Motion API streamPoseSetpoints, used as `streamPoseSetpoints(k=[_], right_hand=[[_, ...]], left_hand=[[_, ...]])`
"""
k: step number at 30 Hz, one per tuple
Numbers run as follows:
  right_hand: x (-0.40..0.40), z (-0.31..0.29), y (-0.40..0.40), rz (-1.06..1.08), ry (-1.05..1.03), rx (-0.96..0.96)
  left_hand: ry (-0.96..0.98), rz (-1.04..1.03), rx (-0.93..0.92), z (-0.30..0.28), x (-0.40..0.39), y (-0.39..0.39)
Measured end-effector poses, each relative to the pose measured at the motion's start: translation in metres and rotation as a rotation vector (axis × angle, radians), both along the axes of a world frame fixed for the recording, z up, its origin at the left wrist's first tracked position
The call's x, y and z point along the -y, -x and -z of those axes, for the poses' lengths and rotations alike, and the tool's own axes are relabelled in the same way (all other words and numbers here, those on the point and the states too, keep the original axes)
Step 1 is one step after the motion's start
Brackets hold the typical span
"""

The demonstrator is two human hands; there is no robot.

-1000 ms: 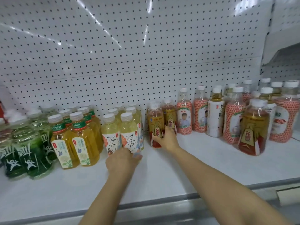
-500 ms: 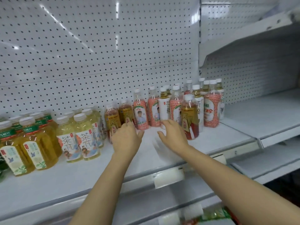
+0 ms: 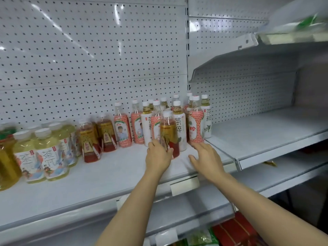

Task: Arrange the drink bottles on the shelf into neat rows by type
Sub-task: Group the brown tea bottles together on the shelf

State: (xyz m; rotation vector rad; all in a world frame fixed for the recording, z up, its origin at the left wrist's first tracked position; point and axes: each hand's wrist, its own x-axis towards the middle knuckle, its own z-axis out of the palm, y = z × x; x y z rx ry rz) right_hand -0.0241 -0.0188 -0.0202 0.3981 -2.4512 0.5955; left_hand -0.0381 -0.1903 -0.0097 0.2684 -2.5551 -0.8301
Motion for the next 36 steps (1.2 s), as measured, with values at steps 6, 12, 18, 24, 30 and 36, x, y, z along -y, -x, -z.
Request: streamPoseSetpoints(k=[6,12,18,24,30,36], right_hand=[[-0.009,-0.006,0.027,0.042,0.012,-0.025],[-0.004,-0.058,0.065,0.031,0.037,-0.088],[0.014,-0.124,0.116,-0.029,0.053,-0.106],[0.031,-0.181,0.156,-0.092,-0.215,0.188],[0.043,-0.204,0.188,-0.136,-0.635,0.365],[0.051,-0.198,0.202,-0.079,-0.694,0.414]], left_hand=[[-0.174,-0.021,-0.132,-0.008,-0.015,0.038],[-0.171,-0.072,-0.128,-0.013,-0.01,0.053],[-0.094,0.01,-0.084,-0.016,0.019,0.045],[-0.288,-0.049,-0.067,-0.011,0.045,0.035],[-0.301,-0.046,-0.065,-0.011,0.043,0.027],[-0.309,-0.066,-0.093,-0.006,0.039,0.024]])
